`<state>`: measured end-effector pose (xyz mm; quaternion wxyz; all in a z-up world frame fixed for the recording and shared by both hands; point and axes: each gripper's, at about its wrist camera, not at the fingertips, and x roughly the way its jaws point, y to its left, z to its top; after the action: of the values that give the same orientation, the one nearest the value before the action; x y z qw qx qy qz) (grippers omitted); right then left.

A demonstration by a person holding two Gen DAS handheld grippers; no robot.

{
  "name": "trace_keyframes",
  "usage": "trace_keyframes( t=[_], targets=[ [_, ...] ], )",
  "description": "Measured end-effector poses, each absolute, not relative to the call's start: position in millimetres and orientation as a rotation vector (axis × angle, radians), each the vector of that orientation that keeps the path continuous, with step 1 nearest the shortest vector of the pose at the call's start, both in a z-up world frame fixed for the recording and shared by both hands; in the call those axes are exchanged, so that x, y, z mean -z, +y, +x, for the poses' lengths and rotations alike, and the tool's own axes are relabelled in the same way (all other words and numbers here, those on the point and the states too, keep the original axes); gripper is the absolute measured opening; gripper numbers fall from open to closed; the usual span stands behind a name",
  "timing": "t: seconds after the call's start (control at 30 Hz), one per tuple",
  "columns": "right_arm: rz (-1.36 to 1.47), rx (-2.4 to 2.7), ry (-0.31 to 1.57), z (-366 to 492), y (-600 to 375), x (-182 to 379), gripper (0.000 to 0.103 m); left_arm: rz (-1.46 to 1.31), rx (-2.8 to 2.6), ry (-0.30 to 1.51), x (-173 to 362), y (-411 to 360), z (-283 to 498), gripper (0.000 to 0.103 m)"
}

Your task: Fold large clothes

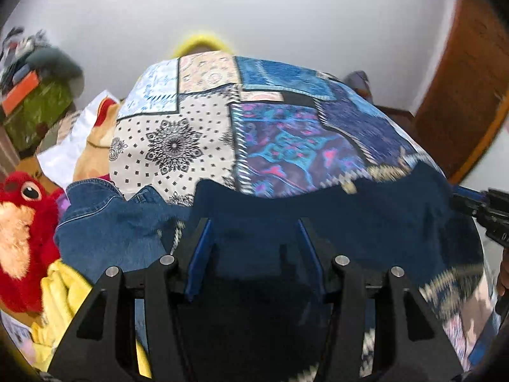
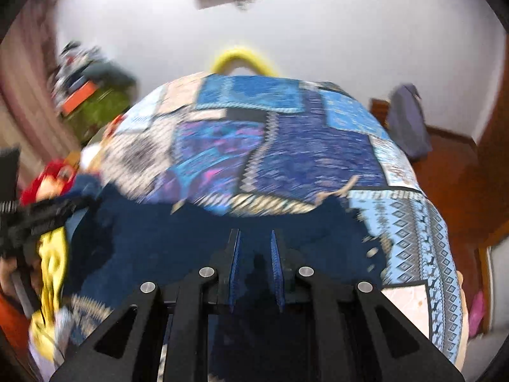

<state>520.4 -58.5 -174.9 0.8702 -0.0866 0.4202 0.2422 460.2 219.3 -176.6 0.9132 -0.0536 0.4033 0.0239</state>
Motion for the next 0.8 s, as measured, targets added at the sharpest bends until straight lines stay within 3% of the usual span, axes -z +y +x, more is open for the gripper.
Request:
trace_keyframes(
  t=[0.33,0.6,0.63,0.67,0.7,0.77,0.8],
  targets=[
    [-0.327,-0.655,0.876,427.4,-11.5,192.9,0.014,-0.059,0.051,0.837,179.4,169.0,409.2,0.053],
    [-0.450,-0.601,0.938,431.3,-27.9,231.3,0.016,-0.045,0.058,0.975,242.5,154.9,415.2,0.055],
    [-0.457,-0.589,0.934,431.2,-32.9,232.3,0.020,-0.054,0.060,0.973,250.7,155.5,414.4,0.056],
    [-0.464,-0.564,0.924,432.3,-38.3,233.1,0.042,-0.071,0.057,0.956,253.5,157.3,412.3,0.058],
    [-0.482,-0.520,0.905,433.2,-42.7,233.8,0.077,-0.084,0.053,0.945,253.8,159.9,409.9,0.059],
    [-0.513,-0.442,0.845,433.3,-57.1,238.3,0.096,-0.118,0.058,0.940,253.5,164.6,407.5,0.059],
    [-0.495,-0.453,0.858,434.3,-63.7,241.4,0.096,-0.130,0.060,0.938,253.1,166.4,406.1,0.059]
  ],
)
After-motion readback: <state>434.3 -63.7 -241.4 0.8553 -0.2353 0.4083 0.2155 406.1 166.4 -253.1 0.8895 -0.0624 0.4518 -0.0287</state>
